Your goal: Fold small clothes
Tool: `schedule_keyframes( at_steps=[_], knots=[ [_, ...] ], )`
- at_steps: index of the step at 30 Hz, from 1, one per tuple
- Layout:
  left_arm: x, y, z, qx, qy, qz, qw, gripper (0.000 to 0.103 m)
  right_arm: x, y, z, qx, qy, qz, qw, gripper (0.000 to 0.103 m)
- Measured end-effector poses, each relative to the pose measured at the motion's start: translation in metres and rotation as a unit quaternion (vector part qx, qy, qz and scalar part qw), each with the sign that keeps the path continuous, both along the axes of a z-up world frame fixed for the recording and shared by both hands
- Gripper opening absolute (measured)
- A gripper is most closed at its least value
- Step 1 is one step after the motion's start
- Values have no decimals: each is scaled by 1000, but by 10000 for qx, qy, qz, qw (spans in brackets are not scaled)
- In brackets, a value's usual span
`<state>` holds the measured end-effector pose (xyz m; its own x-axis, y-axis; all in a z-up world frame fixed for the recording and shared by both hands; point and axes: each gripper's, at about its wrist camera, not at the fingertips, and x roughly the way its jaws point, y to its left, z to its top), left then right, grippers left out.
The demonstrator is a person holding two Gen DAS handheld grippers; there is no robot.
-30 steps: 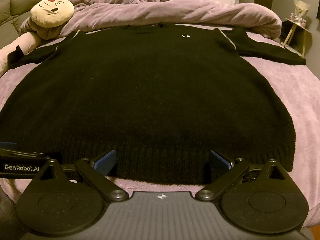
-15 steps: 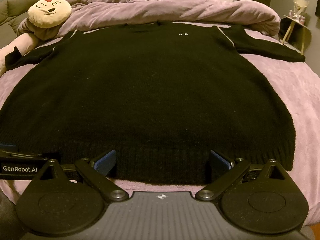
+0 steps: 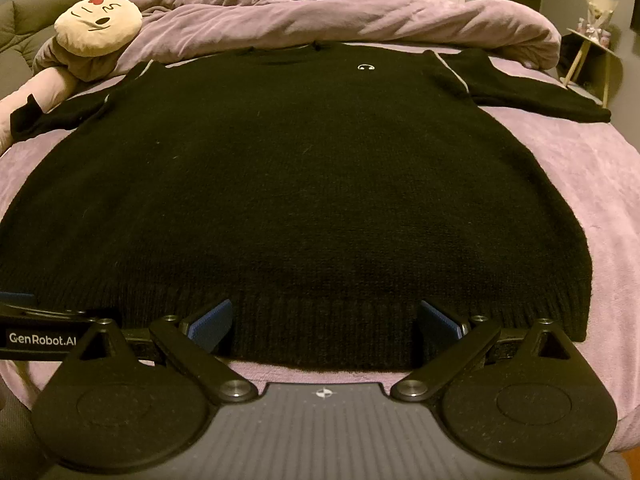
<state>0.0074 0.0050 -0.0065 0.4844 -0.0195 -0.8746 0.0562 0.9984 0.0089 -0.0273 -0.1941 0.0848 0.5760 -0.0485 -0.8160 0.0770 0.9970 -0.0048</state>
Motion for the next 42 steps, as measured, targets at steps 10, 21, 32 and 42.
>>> schedule_keyframes(
  at_steps=[10,21,32,42],
  knots=[
    [2,0,-1,-1,-15,8,10000,103,1,-3,-1,42,32,-33,10000,99],
    [4,-1,-4,71,-8,-33,10000,103,2,-9,-10,174,186,-76,9996,99],
    [8,4,-7,131,100,-126,9998,103,3,-16,-18,334,235,-146,9991,99],
    [10,0,-8,137,-26,-242,9996,103,5,-24,-21,433,284,81,9986,99]
  ],
)
